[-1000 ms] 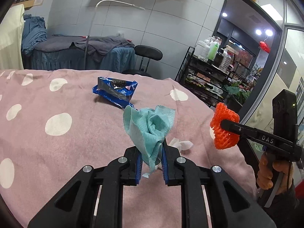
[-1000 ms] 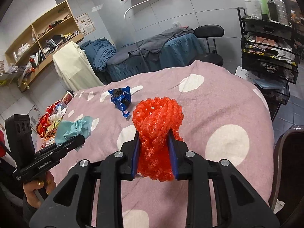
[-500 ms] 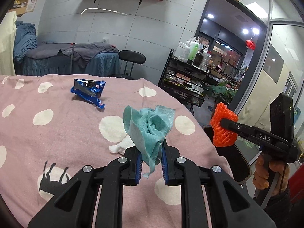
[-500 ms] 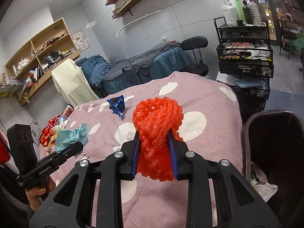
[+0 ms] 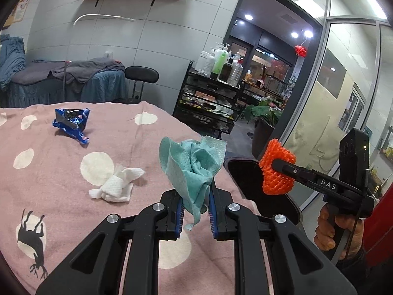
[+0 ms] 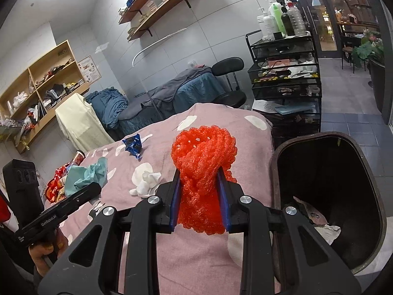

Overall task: Collect trash
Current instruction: 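Lift the teal cloth and orange net and carry them toward the black bin, then open the right gripper to drop the orange net while the left gripper drops the teal cloth, then move both grippers back from the bin to the table, then grasp the blue Oreo wrapper with the left gripper while the right gripper grasps the white tissue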

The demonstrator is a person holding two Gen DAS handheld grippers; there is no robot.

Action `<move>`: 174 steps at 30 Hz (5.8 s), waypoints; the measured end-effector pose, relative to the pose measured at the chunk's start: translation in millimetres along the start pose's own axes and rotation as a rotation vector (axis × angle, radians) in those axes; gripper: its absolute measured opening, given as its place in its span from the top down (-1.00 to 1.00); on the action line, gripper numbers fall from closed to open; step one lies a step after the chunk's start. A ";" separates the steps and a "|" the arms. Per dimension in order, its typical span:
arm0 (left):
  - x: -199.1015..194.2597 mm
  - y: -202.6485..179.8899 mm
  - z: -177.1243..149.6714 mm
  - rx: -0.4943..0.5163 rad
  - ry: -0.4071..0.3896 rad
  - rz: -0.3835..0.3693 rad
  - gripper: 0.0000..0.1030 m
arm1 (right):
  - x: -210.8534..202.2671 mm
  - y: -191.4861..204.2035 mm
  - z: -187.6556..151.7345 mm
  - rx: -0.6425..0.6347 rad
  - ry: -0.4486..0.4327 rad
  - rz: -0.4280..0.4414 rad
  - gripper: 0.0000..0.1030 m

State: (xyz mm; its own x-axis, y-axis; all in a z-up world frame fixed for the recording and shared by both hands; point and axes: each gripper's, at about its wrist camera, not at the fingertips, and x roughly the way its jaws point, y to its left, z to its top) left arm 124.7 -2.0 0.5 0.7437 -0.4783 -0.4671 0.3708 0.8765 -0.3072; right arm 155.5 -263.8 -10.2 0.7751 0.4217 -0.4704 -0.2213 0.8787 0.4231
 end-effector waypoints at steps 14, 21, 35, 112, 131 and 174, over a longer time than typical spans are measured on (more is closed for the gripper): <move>35.6 -51.0 -5.1 0.078 0.070 -0.090 0.67 | -20.9 -67.1 -9.6 0.090 -0.032 -0.173 0.46; 48.3 -66.9 -7.1 0.101 0.097 -0.114 0.67 | -14.6 -94.5 -15.6 0.124 -0.005 -0.240 0.46; 72.8 -92.8 -8.2 0.158 0.151 -0.150 0.67 | 1.1 -137.0 -37.6 0.250 0.048 -0.351 -0.45; 34.6 -72.1 -8.0 0.140 0.049 -0.172 -0.89 | -23.2 -66.0 -14.9 0.114 -0.051 -0.227 -0.76; -34.3 97.3 -22.2 -0.025 0.047 0.268 -0.89 | 84.0 98.5 -14.1 -0.130 0.189 0.088 -0.77; 125.7 250.5 85.6 -0.544 0.110 0.244 -0.88 | 226.5 128.8 -32.0 -0.086 0.431 0.151 0.46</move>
State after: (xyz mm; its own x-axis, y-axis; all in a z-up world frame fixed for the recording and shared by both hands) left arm 358.7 162.2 -64.2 0.6986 -0.2952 -0.6517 -0.1629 0.8213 -0.5467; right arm 283.7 -47.9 -87.0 0.4178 0.5846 -0.6955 -0.3751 0.8082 0.4540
